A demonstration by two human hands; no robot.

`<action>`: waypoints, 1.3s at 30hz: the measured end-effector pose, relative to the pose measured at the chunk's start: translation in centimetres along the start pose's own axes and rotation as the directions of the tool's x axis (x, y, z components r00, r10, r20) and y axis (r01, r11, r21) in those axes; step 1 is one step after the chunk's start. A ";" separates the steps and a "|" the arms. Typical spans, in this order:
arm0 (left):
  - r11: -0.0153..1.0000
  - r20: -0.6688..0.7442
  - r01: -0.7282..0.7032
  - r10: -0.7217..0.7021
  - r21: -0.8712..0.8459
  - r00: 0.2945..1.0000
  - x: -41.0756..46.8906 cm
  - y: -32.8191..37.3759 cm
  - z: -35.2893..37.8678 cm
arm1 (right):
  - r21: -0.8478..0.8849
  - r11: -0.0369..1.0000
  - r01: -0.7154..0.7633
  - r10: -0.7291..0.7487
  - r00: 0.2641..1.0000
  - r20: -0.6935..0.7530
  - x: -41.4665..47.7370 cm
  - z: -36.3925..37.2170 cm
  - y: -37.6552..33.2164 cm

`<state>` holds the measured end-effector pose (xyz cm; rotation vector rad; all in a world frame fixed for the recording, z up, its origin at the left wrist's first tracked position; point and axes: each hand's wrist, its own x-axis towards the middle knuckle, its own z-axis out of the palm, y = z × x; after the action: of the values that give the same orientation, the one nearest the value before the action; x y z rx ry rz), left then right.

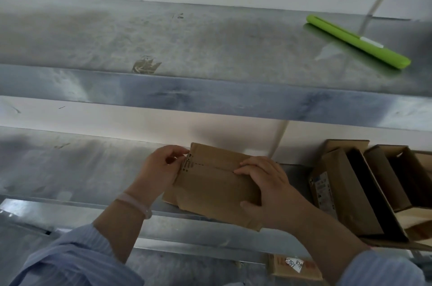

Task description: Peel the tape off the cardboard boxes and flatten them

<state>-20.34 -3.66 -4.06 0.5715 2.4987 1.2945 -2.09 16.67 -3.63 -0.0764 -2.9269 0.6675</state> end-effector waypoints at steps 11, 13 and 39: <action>0.957 0.233 -0.280 0.256 0.077 0.938 -2.6 1.8 0.0 | -0.238 0.971 0.031 -0.107 0.942 -0.318 -2.0 0.0 -0.1; 0.910 0.280 -0.363 0.303 0.198 0.911 -2.5 1.3 0.4 | -0.234 0.972 0.020 -0.064 0.981 -0.185 -2.5 -0.2 -0.5; 0.923 0.037 -0.331 0.330 0.198 0.943 -4.2 3.3 5.1 | 0.291 0.831 -0.474 0.539 0.815 -0.214 -1.4 -3.1 0.7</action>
<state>-13.84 -0.18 -4.01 1.0827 2.6292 1.1449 -0.22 18.50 -1.37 -0.8866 -2.5217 0.9596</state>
